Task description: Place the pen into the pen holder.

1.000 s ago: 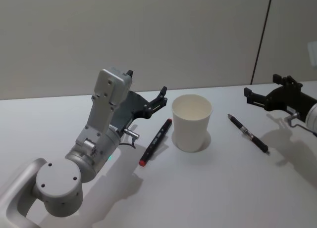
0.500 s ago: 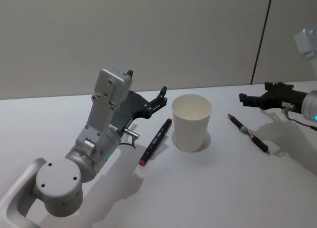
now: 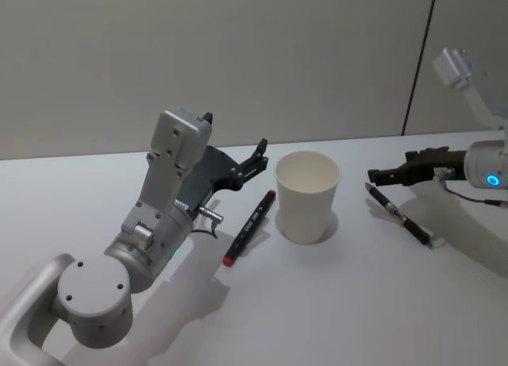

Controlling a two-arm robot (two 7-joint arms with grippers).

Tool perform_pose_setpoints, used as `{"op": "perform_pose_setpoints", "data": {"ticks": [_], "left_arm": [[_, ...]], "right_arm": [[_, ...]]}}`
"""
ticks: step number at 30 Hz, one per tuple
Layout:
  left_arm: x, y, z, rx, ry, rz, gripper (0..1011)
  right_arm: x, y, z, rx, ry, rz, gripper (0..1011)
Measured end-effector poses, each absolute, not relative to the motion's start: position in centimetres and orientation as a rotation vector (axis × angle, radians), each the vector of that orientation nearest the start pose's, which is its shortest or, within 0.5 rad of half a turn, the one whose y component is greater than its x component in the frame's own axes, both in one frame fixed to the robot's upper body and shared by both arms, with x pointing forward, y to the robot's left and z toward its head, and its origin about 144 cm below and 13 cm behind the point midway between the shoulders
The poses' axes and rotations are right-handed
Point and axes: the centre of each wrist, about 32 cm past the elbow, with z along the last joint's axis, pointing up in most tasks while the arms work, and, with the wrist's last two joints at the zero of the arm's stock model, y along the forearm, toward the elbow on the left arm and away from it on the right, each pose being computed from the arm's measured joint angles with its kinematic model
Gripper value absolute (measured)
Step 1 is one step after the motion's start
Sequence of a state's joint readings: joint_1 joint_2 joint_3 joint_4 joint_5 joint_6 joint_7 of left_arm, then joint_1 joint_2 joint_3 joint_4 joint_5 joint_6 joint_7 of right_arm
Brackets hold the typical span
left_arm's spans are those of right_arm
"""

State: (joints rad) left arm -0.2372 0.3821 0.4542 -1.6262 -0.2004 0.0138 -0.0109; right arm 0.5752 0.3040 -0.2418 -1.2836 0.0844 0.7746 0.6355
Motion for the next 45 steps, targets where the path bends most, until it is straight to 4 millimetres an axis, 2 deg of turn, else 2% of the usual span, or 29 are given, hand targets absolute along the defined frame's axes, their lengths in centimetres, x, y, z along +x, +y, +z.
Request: {"op": "perform_pose_setpoints", "data": {"ticks": [12, 29, 45], "left_arm": [[49.2, 19.8, 120.4, 0.061, -0.268, 1.124, 1001], [49.2, 19.8, 120.4, 0.061, -0.268, 1.124, 1001], [49.2, 19.8, 120.4, 0.061, -0.268, 1.124, 1001]], "right_arm": [[60.4, -26.1, 126.8, -0.625, 0.323, -0.914, 1002], [59.9, -24.6, 124.7, -0.663, 0.301, -0.926, 1001], [59.4, -24.1, 123.5, -0.664, 0.307, -0.935, 1002]]}}
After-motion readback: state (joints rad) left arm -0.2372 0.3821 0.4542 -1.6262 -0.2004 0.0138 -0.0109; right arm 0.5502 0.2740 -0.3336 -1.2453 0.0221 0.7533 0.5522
